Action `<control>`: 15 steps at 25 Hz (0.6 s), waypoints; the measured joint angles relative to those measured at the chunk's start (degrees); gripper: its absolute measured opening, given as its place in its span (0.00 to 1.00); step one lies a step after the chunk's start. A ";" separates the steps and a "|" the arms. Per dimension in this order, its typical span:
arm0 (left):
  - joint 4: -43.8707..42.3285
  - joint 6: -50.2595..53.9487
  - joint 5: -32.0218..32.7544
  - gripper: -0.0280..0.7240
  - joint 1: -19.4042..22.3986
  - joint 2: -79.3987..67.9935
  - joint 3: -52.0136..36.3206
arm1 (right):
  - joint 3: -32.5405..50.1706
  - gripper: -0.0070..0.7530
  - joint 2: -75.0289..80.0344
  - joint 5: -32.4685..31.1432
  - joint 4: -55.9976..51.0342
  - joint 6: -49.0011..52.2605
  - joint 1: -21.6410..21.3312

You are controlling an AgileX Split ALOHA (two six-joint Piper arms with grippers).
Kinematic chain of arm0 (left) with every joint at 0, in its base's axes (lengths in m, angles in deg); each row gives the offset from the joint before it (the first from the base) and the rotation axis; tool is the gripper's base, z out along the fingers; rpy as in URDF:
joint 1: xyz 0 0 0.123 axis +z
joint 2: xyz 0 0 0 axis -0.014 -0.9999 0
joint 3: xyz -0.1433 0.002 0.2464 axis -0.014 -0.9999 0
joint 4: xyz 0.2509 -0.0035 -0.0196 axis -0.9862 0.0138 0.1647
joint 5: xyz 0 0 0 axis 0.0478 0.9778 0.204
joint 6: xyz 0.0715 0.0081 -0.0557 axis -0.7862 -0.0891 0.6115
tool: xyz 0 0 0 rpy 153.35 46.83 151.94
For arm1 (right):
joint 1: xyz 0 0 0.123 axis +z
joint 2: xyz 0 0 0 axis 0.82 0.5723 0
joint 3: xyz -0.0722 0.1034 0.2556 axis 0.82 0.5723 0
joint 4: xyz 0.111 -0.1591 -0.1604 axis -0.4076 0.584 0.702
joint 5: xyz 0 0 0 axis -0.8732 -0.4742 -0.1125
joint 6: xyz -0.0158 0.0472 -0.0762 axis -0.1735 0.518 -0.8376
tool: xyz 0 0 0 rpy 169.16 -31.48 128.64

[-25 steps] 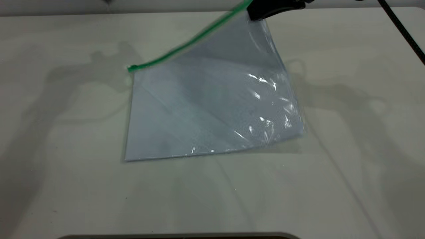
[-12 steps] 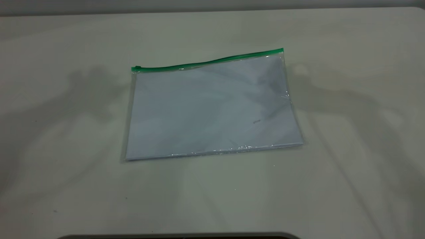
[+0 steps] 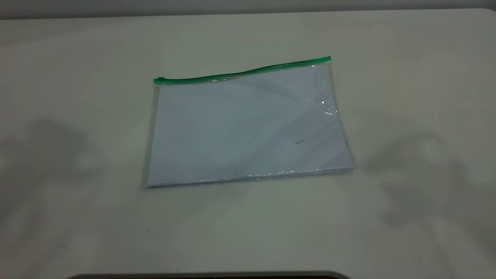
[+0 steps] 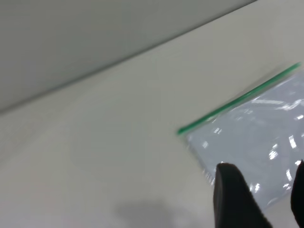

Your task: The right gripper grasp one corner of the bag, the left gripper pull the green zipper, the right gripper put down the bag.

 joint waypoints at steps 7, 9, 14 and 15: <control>-3.20 4.63 0.00 0.52 0.00 10.19 -21.17 | 23.36 0.64 -16.33 0.68 12.16 15.60 0.00; -3.25 5.78 0.00 0.52 0.00 12.93 -28.62 | 30.72 0.64 -20.77 2.15 13.73 18.34 0.00; -3.55 8.37 0.00 0.52 0.00 20.84 -46.62 | 42.24 0.64 -32.22 5.03 14.76 19.84 0.00; -3.55 8.48 0.00 0.52 0.00 22.89 -50.04 | 43.08 0.64 -34.08 5.93 14.76 19.84 0.00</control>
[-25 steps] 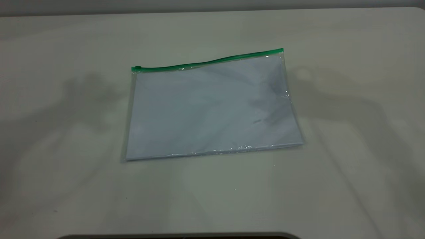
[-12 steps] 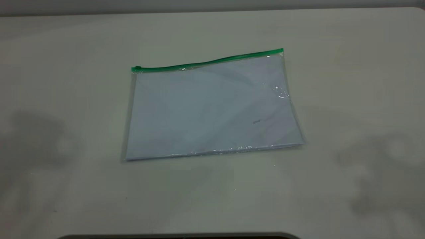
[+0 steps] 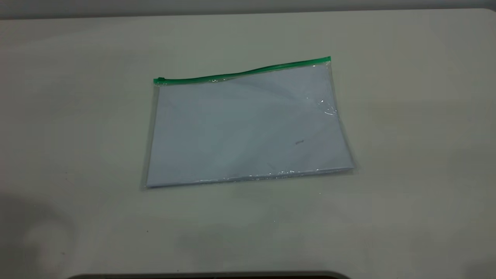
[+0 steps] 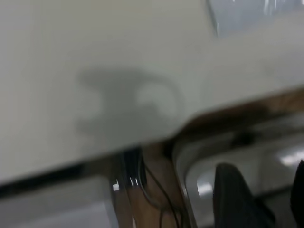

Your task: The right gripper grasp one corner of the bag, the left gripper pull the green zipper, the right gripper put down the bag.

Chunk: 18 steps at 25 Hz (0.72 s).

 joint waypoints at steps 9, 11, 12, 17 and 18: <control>-2.28 0.51 -1.79 0.52 0.00 23.10 -21.19 | 0.56 0.64 -6.42 1.21 1.08 0.00 0.00; -3.78 0.92 -3.23 0.52 0.00 28.23 -21.69 | 0.56 0.64 -6.42 1.22 1.08 0.00 0.00; -4.69 1.19 -3.44 0.52 0.00 30.85 -21.93 | 0.56 0.64 -6.42 1.22 1.08 0.00 0.00; -5.75 2.04 -3.20 0.52 0.00 42.34 -22.27 | 0.56 0.64 -6.42 1.27 1.08 0.00 0.00; -5.75 2.04 -3.13 0.52 0.00 44.19 -22.27 | 0.56 0.64 -6.42 1.27 1.08 0.00 0.00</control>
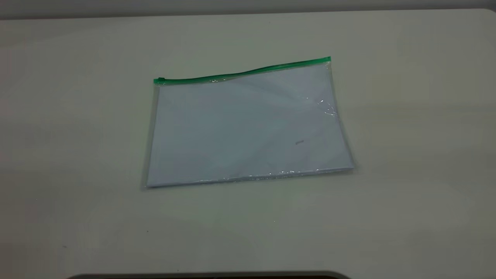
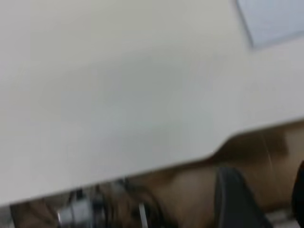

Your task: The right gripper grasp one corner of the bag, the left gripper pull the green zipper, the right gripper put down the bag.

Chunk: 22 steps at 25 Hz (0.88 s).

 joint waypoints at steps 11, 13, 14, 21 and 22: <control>0.00 0.00 0.92 0.52 0.05 13.36 0.00 | 0.00 0.64 -14.35 -0.22 -0.07 0.00 -6.62; 0.06 0.00 0.96 0.52 1.23 13.36 0.00 | 0.00 0.64 -20.38 -0.48 -0.02 0.00 -7.98; 0.06 0.00 0.96 0.52 2.19 13.36 0.00 | 0.00 0.64 -22.98 -0.60 -0.02 0.00 -8.34; 0.11 0.00 0.98 0.52 4.42 13.36 0.00 | 0.00 0.64 -34.43 -1.71 -0.02 0.00 -8.51; 0.11 0.00 0.98 0.52 4.42 13.36 0.00 | 0.00 0.64 -34.43 -1.71 -0.02 0.00 -8.51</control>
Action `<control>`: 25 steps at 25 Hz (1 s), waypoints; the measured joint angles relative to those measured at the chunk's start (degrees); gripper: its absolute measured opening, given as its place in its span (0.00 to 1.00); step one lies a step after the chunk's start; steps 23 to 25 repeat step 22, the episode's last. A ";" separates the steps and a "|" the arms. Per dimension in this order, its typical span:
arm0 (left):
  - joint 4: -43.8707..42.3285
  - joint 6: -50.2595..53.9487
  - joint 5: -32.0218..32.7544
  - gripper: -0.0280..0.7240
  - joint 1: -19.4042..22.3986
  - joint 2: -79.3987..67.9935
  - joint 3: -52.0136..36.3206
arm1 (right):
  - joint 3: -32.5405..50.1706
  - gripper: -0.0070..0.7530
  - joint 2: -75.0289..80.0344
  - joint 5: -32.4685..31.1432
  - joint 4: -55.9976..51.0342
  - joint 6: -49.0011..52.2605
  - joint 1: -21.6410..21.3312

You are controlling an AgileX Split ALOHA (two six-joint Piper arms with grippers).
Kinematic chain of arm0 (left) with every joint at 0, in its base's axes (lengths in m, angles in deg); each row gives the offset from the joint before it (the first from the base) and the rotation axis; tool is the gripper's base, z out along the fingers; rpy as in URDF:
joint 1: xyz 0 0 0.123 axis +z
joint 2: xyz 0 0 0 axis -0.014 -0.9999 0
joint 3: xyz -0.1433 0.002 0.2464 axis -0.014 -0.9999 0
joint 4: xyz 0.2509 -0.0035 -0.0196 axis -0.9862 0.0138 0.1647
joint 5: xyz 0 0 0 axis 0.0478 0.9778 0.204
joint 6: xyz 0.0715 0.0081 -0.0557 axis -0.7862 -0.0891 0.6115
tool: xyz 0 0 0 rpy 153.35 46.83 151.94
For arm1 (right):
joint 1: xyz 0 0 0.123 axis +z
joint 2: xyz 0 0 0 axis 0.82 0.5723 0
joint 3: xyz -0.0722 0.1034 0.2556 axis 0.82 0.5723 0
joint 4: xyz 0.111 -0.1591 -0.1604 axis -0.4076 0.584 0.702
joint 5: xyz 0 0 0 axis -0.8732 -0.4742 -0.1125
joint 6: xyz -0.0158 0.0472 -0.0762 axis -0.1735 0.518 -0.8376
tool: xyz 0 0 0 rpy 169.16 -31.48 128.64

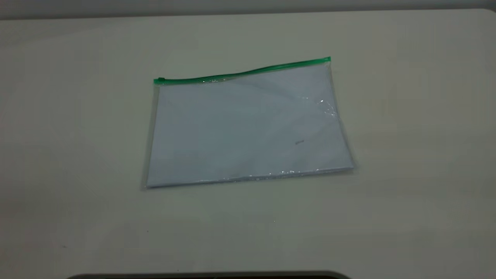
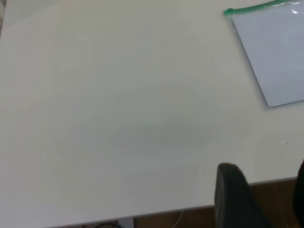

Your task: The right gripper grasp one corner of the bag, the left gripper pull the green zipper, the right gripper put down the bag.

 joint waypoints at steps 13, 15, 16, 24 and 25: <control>0.02 0.10 0.05 0.52 0.00 0.00 0.00 | 0.00 0.62 0.00 0.00 0.00 0.00 0.00; 0.02 0.10 0.05 0.52 0.00 0.00 0.00 | 0.00 0.62 0.00 0.00 0.00 0.00 0.00; 0.02 0.10 0.05 0.52 0.00 0.00 0.00 | 0.00 0.62 0.00 0.00 0.00 0.00 0.00; 0.02 0.10 0.05 0.52 0.00 0.00 0.00 | 0.00 0.62 0.00 0.00 0.00 0.00 0.00; 0.02 0.10 0.05 0.52 0.00 0.00 0.00 | 0.00 0.62 0.00 0.00 0.00 0.00 0.00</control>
